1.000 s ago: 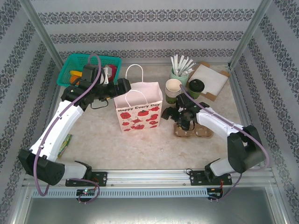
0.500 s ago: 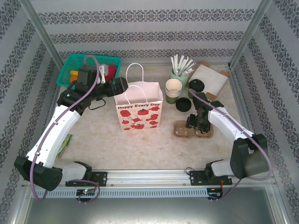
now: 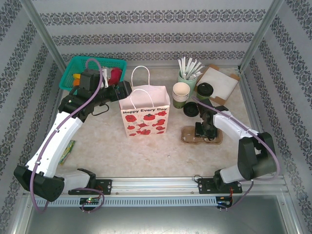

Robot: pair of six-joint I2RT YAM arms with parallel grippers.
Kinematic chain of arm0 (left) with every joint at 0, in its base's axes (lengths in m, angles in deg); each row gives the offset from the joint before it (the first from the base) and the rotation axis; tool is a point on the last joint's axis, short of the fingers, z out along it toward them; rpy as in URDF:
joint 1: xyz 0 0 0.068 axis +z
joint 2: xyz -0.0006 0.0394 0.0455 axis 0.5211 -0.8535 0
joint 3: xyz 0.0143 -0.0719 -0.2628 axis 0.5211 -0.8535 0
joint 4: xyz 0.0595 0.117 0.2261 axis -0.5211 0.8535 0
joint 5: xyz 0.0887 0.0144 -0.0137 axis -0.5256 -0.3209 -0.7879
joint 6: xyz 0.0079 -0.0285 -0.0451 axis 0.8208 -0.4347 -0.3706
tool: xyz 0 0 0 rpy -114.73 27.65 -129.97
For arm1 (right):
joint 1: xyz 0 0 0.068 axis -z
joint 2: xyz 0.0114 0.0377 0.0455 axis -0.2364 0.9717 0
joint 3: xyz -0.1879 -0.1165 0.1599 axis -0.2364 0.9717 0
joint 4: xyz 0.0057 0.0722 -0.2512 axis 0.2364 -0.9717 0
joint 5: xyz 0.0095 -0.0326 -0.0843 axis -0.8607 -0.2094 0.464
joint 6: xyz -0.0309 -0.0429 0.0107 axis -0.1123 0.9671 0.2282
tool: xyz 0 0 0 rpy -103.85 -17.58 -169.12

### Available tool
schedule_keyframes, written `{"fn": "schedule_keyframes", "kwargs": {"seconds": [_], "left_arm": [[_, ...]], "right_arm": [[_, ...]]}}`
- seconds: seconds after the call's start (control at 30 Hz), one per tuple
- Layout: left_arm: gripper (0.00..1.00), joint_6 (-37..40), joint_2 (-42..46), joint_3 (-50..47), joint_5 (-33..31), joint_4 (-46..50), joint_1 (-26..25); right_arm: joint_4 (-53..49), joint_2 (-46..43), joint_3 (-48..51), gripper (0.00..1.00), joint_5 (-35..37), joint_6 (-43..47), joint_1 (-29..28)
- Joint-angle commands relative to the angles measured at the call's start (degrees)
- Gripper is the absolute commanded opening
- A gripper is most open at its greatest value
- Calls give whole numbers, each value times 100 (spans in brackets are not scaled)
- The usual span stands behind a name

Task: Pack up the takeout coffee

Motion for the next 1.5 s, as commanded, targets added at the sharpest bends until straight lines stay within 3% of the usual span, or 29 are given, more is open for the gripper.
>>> {"fn": "schedule_keyframes", "kwargs": {"seconds": [0.0,0.37,0.53,0.77,0.87,0.93,1.07,1.27,1.47], "left_arm": [[100,169,89,-40,-122,-76,31],[100,333,120,17,-75,-23,52],[100,737,183,326,-563,350,222],[100,1638,-17,694,-268,340,544],[100,1999,-243,917,583,244,760],[100,2413,-582,1299,1513,517,805],[100,2860,-1056,1653,2445,542,802],[99,3236,-1875,2388,2669,743,800],[87,3494,-2781,3359,3098,1267,766]], "right_arm": [[115,132,40,36,144,83,-90],[26,-12,55,1,430,102,-162],[-129,-483,-66,0,486,179,-164],[-612,-1081,-593,0,86,413,86],[-1019,-1199,-1082,0,0,552,192],[-1258,-1231,-1458,0,-125,620,267],[-1677,-1249,-2091,0,-364,724,338],[-2018,-1179,-2713,0,-539,777,370],[-2284,-1248,-2951,0,-661,674,373]]}}
